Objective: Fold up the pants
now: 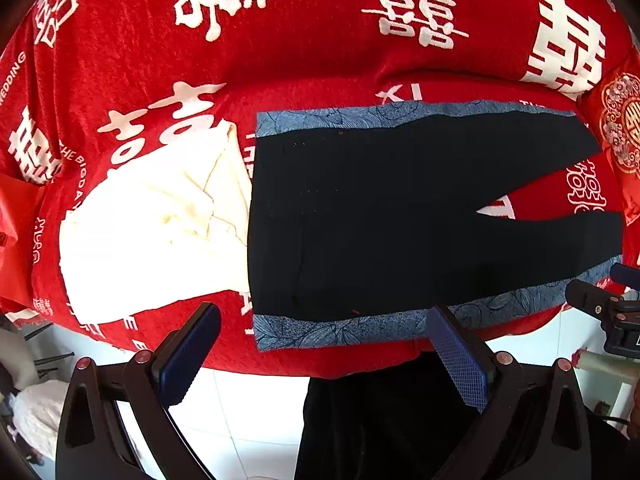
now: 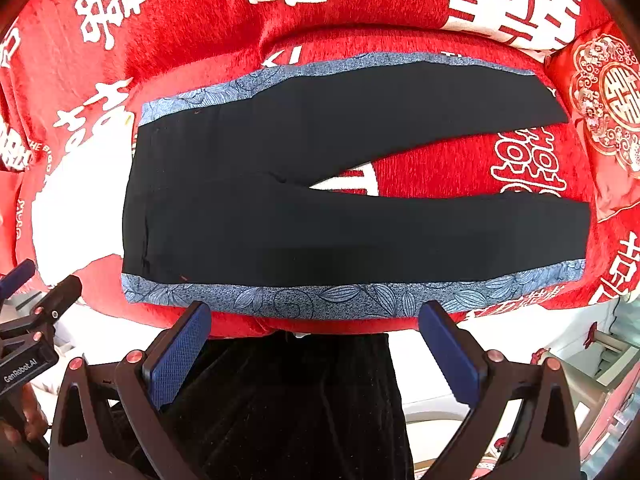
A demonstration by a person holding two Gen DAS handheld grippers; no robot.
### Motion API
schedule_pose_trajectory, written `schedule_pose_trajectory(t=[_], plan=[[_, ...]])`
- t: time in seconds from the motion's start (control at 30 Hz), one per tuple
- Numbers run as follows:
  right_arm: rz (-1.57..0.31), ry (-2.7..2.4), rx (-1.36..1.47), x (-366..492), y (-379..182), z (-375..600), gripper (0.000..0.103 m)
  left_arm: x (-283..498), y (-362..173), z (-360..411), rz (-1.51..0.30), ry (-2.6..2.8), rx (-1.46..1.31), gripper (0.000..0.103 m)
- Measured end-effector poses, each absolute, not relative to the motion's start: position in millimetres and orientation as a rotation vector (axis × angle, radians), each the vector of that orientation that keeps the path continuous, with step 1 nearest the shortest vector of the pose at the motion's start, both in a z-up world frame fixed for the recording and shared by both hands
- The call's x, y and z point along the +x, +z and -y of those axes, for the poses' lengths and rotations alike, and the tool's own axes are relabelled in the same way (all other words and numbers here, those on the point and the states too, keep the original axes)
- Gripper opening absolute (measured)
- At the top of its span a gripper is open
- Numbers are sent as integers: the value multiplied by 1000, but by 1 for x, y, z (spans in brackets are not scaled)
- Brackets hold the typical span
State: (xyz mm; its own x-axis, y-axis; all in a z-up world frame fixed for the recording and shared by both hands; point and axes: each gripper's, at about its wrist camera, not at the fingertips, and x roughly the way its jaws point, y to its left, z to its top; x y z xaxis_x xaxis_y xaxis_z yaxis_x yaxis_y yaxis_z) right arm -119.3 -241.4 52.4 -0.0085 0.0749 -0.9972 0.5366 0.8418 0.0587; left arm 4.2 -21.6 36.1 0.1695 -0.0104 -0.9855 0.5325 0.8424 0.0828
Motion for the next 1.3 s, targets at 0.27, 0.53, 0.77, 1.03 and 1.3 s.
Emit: schedule_pose_trajectory(t=[0.27, 0.53, 0.77, 1.03, 1.3], plan=[[-1548, -384, 501, -119, 53, 241, 103, 1, 38, 23, -1346, -402, 476, 103], [-1545, -387, 502, -119, 54, 244, 103, 0, 40, 25, -1334, -388, 487, 103], [-1541, -386, 503, -119, 55, 246, 103, 0, 41, 26, -1327, -385, 491, 103], [-1542, -384, 501, -118, 55, 247, 103, -1, 41, 28, -1326, -373, 490, 103], [-1540, -382, 506, -117, 56, 252, 103, -3, 42, 33, -1320, -370, 504, 103]])
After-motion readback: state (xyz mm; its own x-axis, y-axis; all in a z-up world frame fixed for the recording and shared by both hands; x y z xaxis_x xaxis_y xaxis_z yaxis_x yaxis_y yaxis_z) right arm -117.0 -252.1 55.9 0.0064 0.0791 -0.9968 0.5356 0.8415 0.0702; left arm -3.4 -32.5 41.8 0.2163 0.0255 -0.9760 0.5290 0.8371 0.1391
